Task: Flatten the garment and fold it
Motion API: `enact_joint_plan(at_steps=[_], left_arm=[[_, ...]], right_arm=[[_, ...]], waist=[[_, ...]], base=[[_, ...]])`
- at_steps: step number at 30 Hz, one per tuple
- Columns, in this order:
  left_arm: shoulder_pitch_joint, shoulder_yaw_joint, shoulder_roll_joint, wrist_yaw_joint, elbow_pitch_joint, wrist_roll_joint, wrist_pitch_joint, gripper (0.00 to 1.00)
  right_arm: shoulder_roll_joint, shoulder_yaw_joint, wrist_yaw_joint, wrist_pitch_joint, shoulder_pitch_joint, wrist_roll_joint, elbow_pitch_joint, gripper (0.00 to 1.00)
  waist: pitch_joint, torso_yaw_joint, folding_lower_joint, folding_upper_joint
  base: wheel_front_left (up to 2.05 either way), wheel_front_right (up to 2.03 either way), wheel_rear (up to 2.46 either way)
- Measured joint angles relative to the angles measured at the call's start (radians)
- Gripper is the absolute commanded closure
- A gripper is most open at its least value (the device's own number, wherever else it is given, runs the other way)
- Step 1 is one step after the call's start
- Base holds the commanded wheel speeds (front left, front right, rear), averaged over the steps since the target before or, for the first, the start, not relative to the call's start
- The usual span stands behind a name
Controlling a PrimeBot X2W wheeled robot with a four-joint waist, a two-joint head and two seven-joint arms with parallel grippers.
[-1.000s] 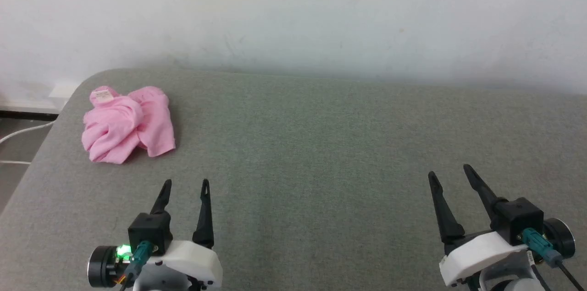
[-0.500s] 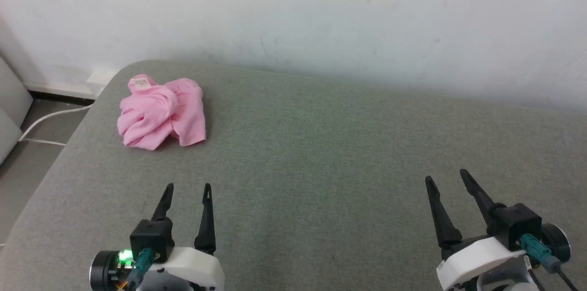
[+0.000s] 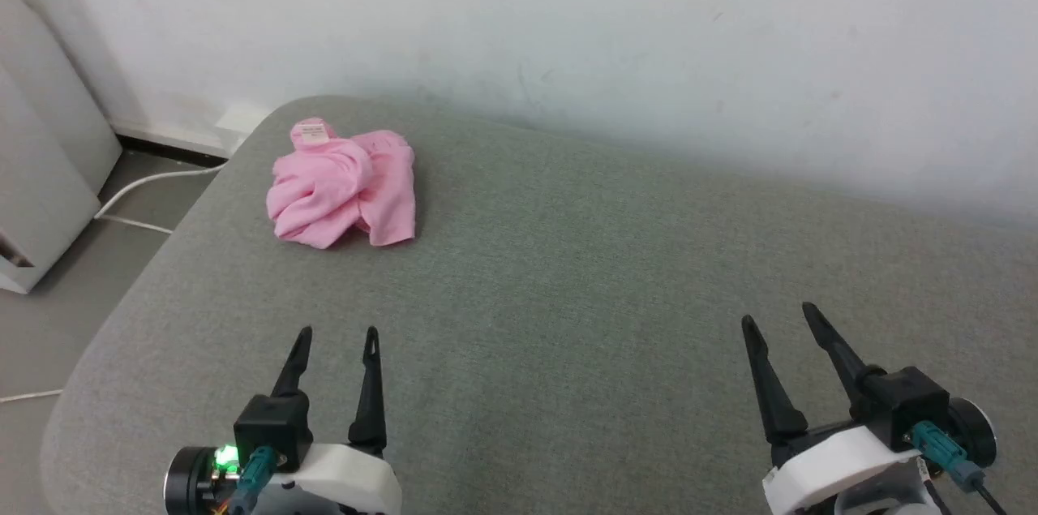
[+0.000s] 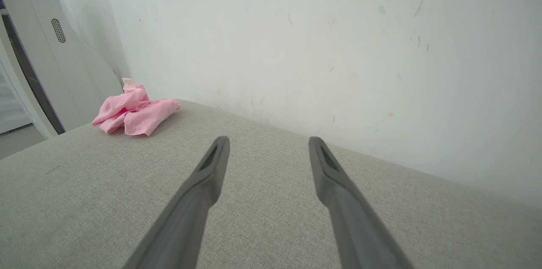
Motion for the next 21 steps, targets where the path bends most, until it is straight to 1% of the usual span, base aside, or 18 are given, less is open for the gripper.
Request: enact_joint_plan(at_steps=[21], left_arm=[[0.014, -0.032, 0.000, 0.014, 0.013, -0.016, -0.044, 0.00]], right_arm=[[0.000, 0.021, 0.000, -0.040, 0.006, 0.019, 0.026, 0.00]], waist=[[-0.006, 0.105, -0.0001, 0.0000]], base=[[0.00, 0.00, 0.00]])
